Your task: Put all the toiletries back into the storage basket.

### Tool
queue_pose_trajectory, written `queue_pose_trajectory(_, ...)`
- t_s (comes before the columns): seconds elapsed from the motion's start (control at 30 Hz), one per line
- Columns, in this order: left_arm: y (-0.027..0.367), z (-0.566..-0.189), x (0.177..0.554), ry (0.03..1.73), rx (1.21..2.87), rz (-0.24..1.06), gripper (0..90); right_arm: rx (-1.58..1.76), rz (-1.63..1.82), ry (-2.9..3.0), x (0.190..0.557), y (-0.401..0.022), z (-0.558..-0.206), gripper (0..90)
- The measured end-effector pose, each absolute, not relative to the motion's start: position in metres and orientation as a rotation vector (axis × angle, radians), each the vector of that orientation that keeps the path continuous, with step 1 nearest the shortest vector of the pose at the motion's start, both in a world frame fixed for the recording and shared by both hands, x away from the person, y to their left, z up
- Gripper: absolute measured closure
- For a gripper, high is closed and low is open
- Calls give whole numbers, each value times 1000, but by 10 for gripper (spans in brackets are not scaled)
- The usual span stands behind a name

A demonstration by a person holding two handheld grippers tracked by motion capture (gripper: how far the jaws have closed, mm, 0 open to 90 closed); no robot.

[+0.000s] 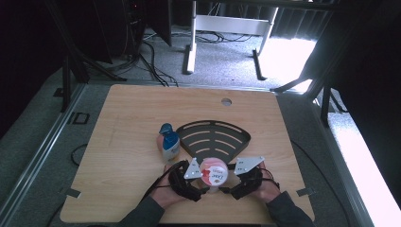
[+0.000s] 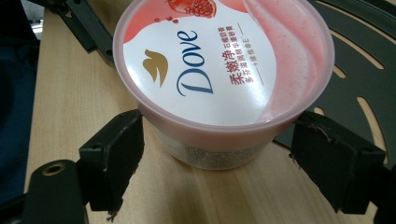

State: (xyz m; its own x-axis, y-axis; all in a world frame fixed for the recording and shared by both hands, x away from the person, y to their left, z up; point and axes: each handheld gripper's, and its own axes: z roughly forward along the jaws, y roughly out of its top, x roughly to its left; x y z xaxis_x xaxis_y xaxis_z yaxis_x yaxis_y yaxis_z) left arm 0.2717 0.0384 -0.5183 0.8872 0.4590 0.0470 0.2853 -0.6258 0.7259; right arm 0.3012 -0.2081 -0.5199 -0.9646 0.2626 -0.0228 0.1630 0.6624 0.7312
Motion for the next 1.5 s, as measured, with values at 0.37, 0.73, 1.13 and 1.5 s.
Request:
queue_pose_trajectory(0.37, 35, -517, 281, 550, 2281, 306, 201, 364, 1193, 2743, 312, -211, -520, 172)
queue_pose_trajectory(0.73, 28, -513, 288, 571, 2281, 341, 201, 366, 1195, 2737, 323, -215, -517, 173)
queue_pose_trajectory(1.13, 21, -517, 297, 599, 2274, 360, 201, 387, 1174, 2725, 332, -217, -520, 173)
queue_pose_trajectory(1.5, 19, -517, 304, 625, 2261, 379, 201, 388, 1161, 2718, 341, -218, -517, 172)
